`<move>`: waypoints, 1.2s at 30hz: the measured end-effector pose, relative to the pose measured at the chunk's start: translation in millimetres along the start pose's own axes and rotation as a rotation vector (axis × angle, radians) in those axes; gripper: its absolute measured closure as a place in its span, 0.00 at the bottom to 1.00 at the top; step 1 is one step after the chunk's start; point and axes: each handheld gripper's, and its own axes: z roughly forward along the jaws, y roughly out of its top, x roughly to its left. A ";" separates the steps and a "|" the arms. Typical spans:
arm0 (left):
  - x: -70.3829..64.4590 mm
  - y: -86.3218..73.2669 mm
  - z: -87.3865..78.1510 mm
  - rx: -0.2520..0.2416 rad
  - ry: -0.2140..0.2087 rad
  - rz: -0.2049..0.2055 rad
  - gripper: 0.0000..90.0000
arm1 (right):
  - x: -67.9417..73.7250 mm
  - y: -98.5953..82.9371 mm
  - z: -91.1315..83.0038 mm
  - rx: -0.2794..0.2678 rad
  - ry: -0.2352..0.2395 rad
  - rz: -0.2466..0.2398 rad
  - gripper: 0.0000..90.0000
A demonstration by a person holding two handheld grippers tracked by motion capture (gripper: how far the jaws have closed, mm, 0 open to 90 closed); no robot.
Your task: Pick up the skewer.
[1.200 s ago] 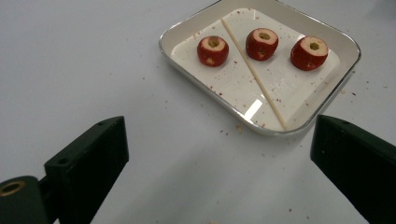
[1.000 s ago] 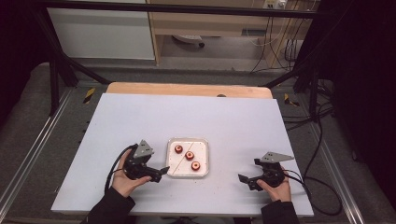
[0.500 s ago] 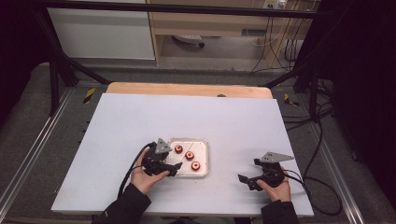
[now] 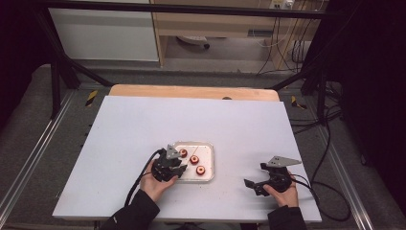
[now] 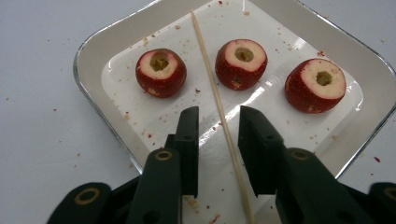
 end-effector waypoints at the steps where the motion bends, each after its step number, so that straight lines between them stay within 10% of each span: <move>1: -0.6 -0.2 0.5 -0.003 0.001 -0.003 0.80 | 0.0 0.0 0.0 0.000 0.000 0.000 0.01; 36: -10.4 -8.6 3.5 -0.070 0.043 -0.110 0.98 | 0.0 -0.2 0.8 0.000 0.006 -0.004 0.01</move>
